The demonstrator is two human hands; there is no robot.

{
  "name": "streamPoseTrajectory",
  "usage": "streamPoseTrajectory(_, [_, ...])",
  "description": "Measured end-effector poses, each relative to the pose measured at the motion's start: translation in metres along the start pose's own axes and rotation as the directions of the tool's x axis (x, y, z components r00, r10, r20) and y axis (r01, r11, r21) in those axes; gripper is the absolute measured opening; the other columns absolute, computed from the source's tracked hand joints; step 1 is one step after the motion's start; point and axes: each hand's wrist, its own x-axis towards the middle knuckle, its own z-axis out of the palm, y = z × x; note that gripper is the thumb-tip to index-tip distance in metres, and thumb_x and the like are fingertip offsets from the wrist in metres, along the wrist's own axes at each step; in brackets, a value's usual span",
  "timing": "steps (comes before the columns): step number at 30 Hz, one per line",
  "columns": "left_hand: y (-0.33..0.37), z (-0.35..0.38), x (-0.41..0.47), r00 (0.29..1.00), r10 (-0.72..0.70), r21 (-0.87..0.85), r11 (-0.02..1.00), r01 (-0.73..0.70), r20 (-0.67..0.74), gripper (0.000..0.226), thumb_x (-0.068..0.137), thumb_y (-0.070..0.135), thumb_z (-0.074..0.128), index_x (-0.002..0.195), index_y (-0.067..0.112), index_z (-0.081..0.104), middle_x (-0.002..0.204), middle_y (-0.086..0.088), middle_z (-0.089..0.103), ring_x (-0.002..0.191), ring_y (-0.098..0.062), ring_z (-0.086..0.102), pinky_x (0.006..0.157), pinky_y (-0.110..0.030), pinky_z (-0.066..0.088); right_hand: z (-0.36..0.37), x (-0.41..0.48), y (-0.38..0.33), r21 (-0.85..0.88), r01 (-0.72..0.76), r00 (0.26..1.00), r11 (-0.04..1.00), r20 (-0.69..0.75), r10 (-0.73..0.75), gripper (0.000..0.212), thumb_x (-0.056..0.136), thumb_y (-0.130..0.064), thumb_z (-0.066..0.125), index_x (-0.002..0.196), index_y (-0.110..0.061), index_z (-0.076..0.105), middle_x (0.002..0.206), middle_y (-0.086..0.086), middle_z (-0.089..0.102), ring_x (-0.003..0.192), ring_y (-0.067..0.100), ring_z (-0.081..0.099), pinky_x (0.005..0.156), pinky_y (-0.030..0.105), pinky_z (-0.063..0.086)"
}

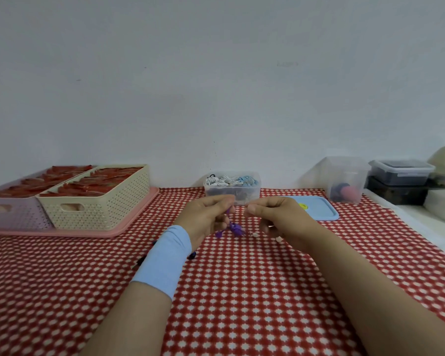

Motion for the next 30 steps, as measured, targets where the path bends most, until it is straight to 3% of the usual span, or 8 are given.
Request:
streamPoseTrajectory(4, [-0.003,0.008,0.002,0.993,-0.106,-0.207,0.971,0.116,0.058,0.021,0.090,0.006,0.065,0.110,0.001,0.069,0.089,-0.008,0.070,0.072,-0.013,0.067,0.061,-0.020,0.057,-0.003,0.002,0.001,0.084,-0.019,0.998,0.996,0.055,0.015,0.020,0.090,-0.020,0.071,0.106,-0.011,0.078,0.090,0.012,0.063,0.049,0.011,0.045,0.043,0.021,0.023])
streamPoseTrajectory(7, [-0.003,0.009,0.004,0.989,-0.124,-0.302,0.942,0.143,0.083,0.022,0.095,0.007,0.059,0.112,-0.002,0.067,0.106,-0.014,0.072,0.090,-0.017,0.071,0.068,-0.022,0.059,-0.002,0.000,0.000,0.088,-0.023,0.997,0.996,0.078,0.016,0.015,0.091,-0.017,0.069,0.101,-0.011,0.079,0.084,0.006,0.071,0.048,0.011,0.045,0.042,0.019,0.026])
streamPoseTrajectory(9, [-0.002,0.008,0.004,0.986,-0.134,-0.345,0.925,0.160,0.098,0.024,0.099,0.006,0.052,0.116,-0.003,0.065,0.114,-0.018,0.071,0.099,-0.021,0.071,0.071,-0.023,0.060,-0.002,0.000,0.000,0.099,-0.023,0.997,0.995,0.069,0.016,0.014,0.091,-0.015,0.069,0.100,-0.011,0.079,0.093,0.009,0.077,0.048,0.011,0.045,0.041,0.019,0.027])
streamPoseTrajectory(13, [-0.002,0.008,0.004,0.985,-0.121,-0.408,0.898,0.163,0.127,0.025,0.100,0.000,0.046,0.118,-0.004,0.063,0.114,-0.020,0.071,0.100,-0.021,0.072,0.076,-0.023,0.060,-0.006,0.002,0.000,0.156,-0.023,0.999,0.987,0.032,0.018,0.022,0.093,-0.016,0.067,0.109,-0.003,0.073,0.099,0.008,0.076,0.049,0.011,0.046,0.042,0.020,0.024])
streamPoseTrajectory(17, [-0.006,0.012,0.007,0.997,-0.073,-0.294,0.953,0.069,-0.003,0.019,0.095,0.010,0.058,0.109,-0.001,0.067,0.099,-0.013,0.074,0.081,-0.014,0.073,0.060,-0.017,0.057,-0.008,0.000,-0.005,0.176,-0.001,0.997,0.984,0.079,-0.013,0.015,0.096,-0.018,0.062,0.103,-0.007,0.070,0.095,0.004,0.075,0.051,0.011,0.048,0.042,0.020,0.025])
streamPoseTrajectory(21, [-0.011,0.020,0.008,0.990,-0.005,-0.065,0.998,-0.004,-0.142,0.014,0.087,0.019,0.072,0.095,0.009,0.073,0.074,-0.006,0.065,0.055,-0.009,0.050,0.046,-0.016,0.044,-0.001,-0.003,-0.006,0.114,-0.011,0.981,0.993,0.194,-0.011,0.026,0.087,-0.025,0.067,0.104,-0.007,0.073,0.103,0.009,0.077,0.050,0.012,0.055,0.039,0.017,0.028])
streamPoseTrajectory(24, [-0.013,0.025,0.005,0.991,0.010,-0.079,0.997,-0.021,-0.132,0.015,0.089,0.021,0.070,0.095,0.009,0.076,0.073,-0.004,0.068,0.058,-0.010,0.054,0.052,-0.018,0.049,0.001,-0.003,-0.005,0.110,-0.004,0.981,0.994,0.191,-0.017,0.023,0.095,-0.020,0.063,0.109,-0.004,0.073,0.109,0.013,0.076,0.055,0.013,0.063,0.039,0.018,0.034])
streamPoseTrajectory(30, [-0.009,0.021,0.003,0.998,0.001,-0.188,0.982,0.011,0.059,0.022,0.099,0.012,0.054,0.113,0.007,0.070,0.106,-0.014,0.073,0.088,-0.019,0.072,0.072,-0.024,0.059,-0.006,-0.004,-0.007,0.163,-0.010,0.992,0.987,0.128,-0.011,0.023,0.095,-0.018,0.061,0.110,-0.004,0.072,0.106,0.011,0.076,0.063,0.014,0.066,0.039,0.018,0.037])
